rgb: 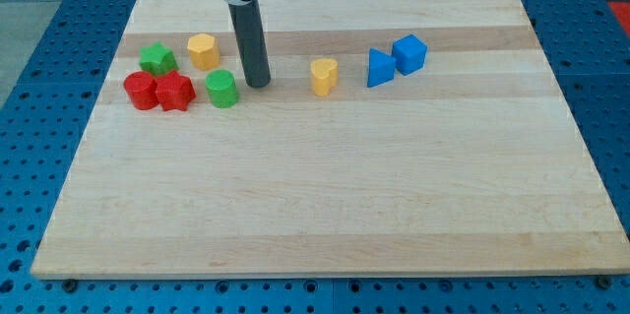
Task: Push the blue blocks into the red blocks
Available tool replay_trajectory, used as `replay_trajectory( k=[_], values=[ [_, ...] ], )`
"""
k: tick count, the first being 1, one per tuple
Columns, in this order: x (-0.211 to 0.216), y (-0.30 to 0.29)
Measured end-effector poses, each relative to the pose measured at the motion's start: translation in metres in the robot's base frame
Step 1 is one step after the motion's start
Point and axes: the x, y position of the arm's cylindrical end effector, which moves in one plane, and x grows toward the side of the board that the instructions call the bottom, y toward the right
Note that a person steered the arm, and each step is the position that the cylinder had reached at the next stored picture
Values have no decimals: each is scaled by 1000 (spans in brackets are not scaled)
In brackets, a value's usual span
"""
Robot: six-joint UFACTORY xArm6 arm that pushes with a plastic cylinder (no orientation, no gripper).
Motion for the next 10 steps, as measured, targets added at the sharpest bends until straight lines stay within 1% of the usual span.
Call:
replay_trajectory(
  k=[1,2,3,4,5,6,7,8,9,10],
  values=[
    [26,13],
    [42,43],
    [42,97],
    [39,149],
    [23,191],
    [-1,221],
    [-19,240],
    [-40,246],
    [-49,244],
    [-49,227]
  ],
)
